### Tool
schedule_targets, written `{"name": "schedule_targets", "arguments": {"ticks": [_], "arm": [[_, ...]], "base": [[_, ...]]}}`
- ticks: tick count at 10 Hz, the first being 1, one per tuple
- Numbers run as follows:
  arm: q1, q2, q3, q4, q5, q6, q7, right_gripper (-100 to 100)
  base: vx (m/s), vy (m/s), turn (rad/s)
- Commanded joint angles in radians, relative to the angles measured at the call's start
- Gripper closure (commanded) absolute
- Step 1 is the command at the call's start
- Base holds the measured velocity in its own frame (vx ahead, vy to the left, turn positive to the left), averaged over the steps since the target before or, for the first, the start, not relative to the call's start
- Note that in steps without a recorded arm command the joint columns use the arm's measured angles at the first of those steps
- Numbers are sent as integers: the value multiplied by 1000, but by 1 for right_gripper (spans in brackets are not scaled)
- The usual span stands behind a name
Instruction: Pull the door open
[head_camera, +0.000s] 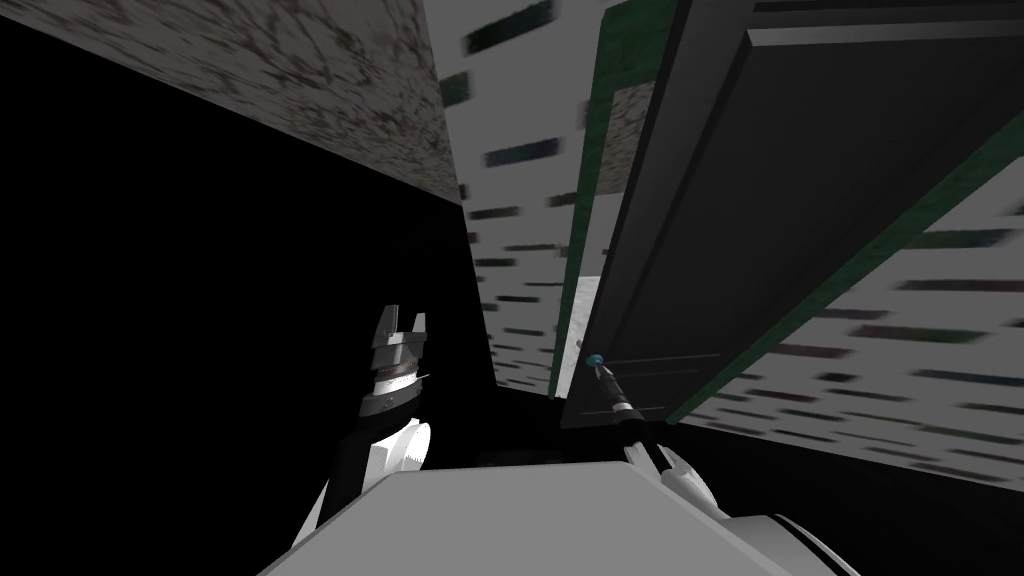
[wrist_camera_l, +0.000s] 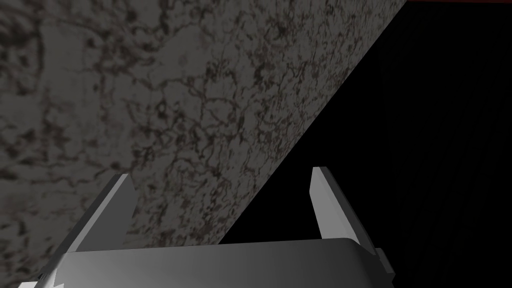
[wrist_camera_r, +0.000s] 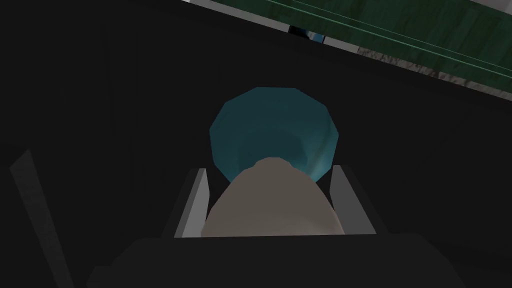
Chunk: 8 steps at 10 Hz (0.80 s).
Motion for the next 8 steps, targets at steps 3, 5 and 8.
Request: {"name": "schedule_targets", "arguments": {"ticks": [3,5,8], "arm": [[-5,8,20,-1,-2,-2,-93,100],[-7,9,28,-3,-4,0,-135,100],[-10,12,44,-9,-7,3,-217,100]], "base": [[-32,-14,-13],[-27,-16,-7],[-25,-12,-13]]}}
